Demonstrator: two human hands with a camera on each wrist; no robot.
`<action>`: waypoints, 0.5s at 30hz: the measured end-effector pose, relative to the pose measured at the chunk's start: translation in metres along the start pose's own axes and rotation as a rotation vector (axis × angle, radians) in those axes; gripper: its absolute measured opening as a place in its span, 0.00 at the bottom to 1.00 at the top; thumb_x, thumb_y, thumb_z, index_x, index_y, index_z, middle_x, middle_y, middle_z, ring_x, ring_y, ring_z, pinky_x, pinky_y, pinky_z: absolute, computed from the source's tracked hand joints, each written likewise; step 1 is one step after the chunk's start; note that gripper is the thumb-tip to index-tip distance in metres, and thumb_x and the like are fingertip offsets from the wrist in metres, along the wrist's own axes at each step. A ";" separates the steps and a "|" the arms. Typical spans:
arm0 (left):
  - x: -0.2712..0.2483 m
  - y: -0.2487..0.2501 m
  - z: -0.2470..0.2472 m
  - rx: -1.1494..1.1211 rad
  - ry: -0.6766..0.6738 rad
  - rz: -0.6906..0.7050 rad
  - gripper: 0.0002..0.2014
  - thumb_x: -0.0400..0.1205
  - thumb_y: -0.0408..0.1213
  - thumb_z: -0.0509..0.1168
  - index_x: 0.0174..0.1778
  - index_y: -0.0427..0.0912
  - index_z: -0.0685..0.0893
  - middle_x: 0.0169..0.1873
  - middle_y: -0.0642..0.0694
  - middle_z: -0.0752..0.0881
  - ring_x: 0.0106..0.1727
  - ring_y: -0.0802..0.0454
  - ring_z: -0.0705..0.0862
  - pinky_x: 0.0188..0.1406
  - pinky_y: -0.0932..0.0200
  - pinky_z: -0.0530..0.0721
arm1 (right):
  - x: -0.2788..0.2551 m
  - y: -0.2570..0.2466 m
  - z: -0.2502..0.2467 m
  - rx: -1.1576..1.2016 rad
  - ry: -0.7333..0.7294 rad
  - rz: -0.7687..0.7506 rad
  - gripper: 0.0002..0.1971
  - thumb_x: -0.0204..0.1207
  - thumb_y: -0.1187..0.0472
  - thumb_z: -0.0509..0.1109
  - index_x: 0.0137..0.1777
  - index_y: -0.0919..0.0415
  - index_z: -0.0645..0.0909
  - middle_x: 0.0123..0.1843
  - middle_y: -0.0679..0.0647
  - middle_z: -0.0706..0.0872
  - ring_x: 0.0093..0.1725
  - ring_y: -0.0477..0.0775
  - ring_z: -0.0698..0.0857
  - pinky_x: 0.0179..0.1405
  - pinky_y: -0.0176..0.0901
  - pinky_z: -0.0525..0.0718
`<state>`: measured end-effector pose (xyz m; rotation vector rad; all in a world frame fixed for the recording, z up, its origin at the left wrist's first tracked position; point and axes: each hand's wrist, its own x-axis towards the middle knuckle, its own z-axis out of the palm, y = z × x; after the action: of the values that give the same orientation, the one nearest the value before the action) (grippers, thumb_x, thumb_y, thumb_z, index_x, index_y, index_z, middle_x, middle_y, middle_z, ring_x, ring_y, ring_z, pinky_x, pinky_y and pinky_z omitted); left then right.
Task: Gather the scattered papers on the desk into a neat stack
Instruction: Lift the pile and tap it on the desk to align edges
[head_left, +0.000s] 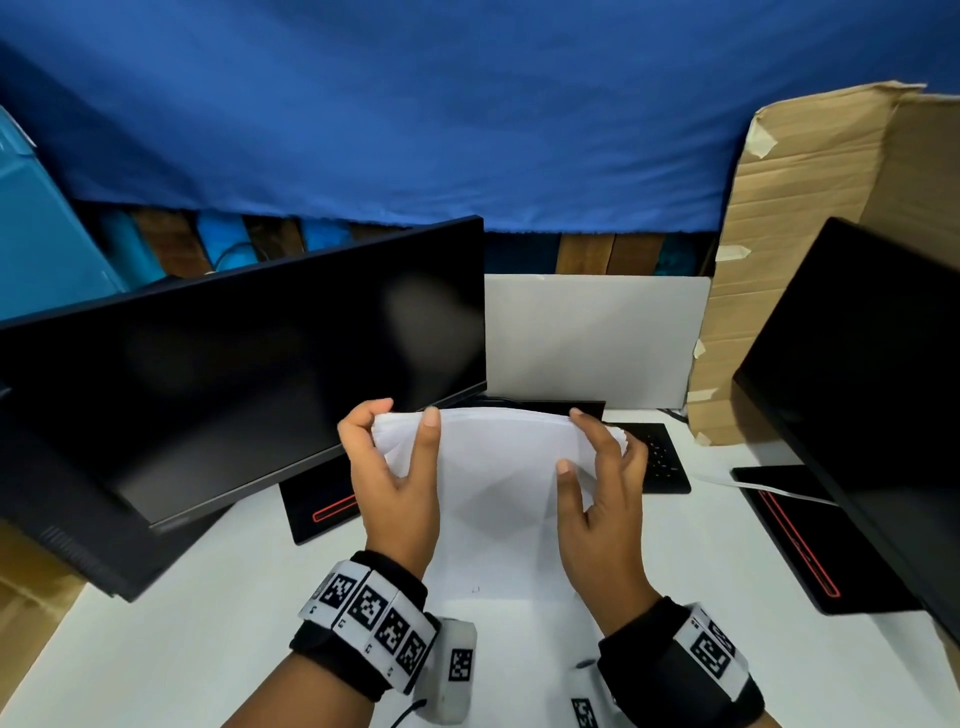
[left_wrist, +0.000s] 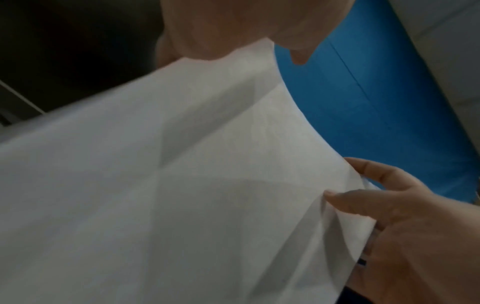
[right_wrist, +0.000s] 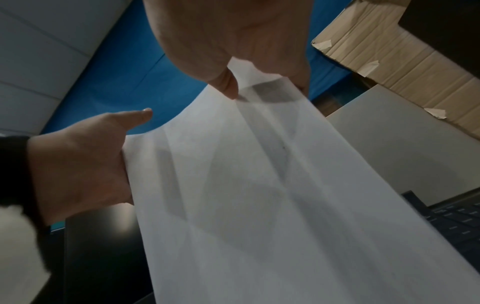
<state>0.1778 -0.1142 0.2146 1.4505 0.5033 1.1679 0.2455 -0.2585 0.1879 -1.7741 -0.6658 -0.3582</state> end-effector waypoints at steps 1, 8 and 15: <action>0.002 0.000 0.002 -0.012 0.052 -0.030 0.16 0.78 0.41 0.68 0.58 0.44 0.72 0.49 0.59 0.76 0.54 0.69 0.78 0.56 0.74 0.75 | -0.001 -0.001 0.001 0.005 -0.001 -0.021 0.24 0.81 0.69 0.60 0.71 0.43 0.71 0.66 0.51 0.67 0.66 0.34 0.71 0.61 0.14 0.66; 0.018 0.002 0.008 -0.137 0.160 -0.137 0.05 0.78 0.33 0.61 0.45 0.50 0.76 0.39 0.49 0.77 0.35 0.64 0.76 0.42 0.69 0.75 | 0.001 0.001 0.000 0.021 0.064 -0.067 0.24 0.80 0.78 0.55 0.67 0.50 0.73 0.56 0.48 0.72 0.60 0.33 0.75 0.61 0.17 0.68; 0.008 -0.015 -0.008 -0.131 -0.126 -0.081 0.22 0.77 0.38 0.68 0.66 0.43 0.69 0.50 0.54 0.81 0.49 0.68 0.84 0.50 0.69 0.83 | -0.002 0.011 0.002 0.202 0.149 0.067 0.26 0.82 0.71 0.55 0.69 0.37 0.63 0.70 0.54 0.73 0.74 0.45 0.72 0.73 0.30 0.69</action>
<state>0.1784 -0.0994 0.2024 1.3684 0.3870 1.0196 0.2503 -0.2595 0.1779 -1.5566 -0.5167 -0.3609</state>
